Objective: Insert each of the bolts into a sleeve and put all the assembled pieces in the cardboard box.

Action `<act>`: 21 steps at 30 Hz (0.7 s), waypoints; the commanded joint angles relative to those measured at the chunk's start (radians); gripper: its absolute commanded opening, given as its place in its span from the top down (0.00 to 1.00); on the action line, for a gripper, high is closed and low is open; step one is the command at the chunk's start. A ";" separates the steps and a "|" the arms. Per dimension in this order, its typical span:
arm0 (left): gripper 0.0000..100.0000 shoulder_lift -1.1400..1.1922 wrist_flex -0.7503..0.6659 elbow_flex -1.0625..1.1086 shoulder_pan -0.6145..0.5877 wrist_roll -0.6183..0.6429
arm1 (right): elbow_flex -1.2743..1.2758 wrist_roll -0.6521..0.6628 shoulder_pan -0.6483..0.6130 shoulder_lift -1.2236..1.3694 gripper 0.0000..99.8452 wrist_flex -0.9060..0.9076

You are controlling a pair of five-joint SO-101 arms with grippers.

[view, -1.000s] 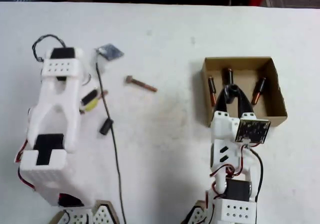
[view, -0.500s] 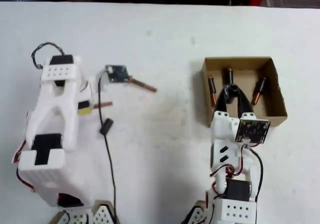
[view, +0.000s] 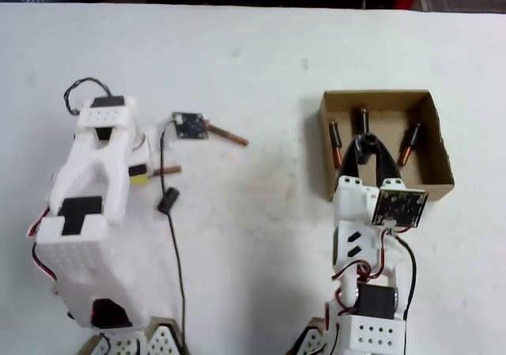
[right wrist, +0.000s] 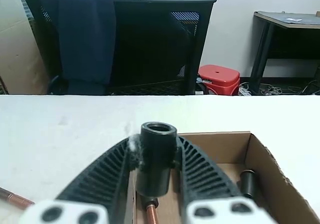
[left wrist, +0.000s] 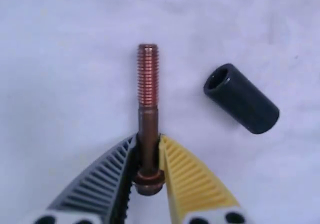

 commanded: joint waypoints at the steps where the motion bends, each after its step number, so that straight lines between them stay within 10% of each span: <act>1: 0.98 0.005 -0.011 -0.012 -0.005 0.005 | 0.009 -0.002 0.005 -0.008 0.98 0.001; 21: 0.90 0.007 -0.002 -0.161 0.036 0.236 | 0.009 0.000 0.005 -0.008 0.98 0.001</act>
